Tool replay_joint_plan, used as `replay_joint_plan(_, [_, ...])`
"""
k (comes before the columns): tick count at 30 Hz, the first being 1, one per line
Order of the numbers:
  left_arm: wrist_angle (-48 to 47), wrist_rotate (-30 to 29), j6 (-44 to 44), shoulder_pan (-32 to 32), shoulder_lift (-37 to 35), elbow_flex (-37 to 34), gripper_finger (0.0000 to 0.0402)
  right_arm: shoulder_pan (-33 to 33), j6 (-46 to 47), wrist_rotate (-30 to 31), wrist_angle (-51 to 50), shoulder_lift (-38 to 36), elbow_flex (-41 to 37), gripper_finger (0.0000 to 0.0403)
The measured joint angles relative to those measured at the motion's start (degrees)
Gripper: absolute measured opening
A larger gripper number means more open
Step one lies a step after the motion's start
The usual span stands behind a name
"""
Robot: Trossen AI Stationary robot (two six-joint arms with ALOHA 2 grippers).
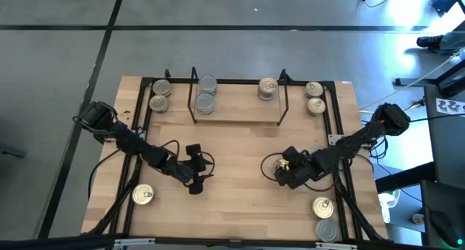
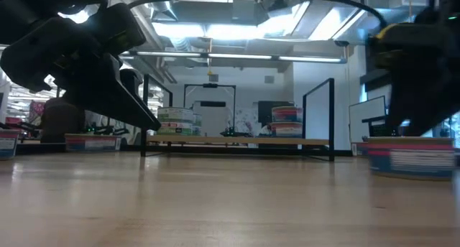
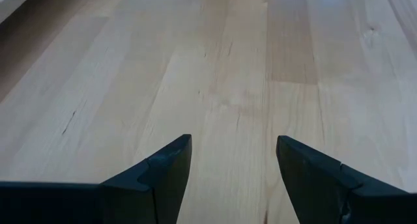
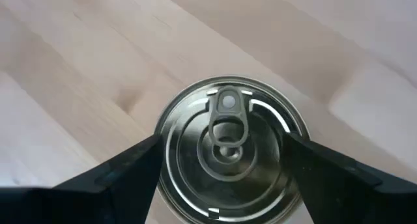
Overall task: Stack canned seafood by type on shelf
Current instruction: Put the blue pink tuna can on the shelf aligned with the stacked blue pink tuna cans
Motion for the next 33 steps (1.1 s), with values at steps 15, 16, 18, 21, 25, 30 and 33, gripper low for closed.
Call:
replay_joint_plan(15, [0.0,0.0,0.1,0.0,0.0,0.0,0.0224,-3.2,-20.7,7.0,21.5,7.6,-0.2,0.0319])
replay_joint_plan(16, [0.0,0.0,0.1,0.0,0.0,0.0,0.0224,-3.5,-21.9,7.1,22.9,8.3,-0.1,0.0319])
replay_joint_plan(18, [0.0,0.0,0.1,0.0,0.0,0.0,0.0224,-3.5,-23.5,7.2,25.9,9.6,-0.1,0.0319])
replay_joint_plan(21, [0.0,0.0,0.1,0.0,0.0,0.0,0.0224,-3.4,-26.8,7.8,30.9,11.6,-0.1,0.0319])
replay_joint_plan(25, [0.0,0.0,0.1,0.0,0.0,0.0,0.0223,-3.4,-30.9,8.0,37.3,13.8,-0.1,0.0319])
replay_joint_plan(30, [0.0,0.0,0.1,0.0,0.0,0.0,0.0223,-3.6,-35.3,9.8,42.9,16.1,-0.1,0.0319])
replay_joint_plan(33, [0.0,0.0,0.0,0.0,0.0,0.0,0.0223,-4.2,-37.2,10.1,46.2,17.4,-0.1,0.0319])
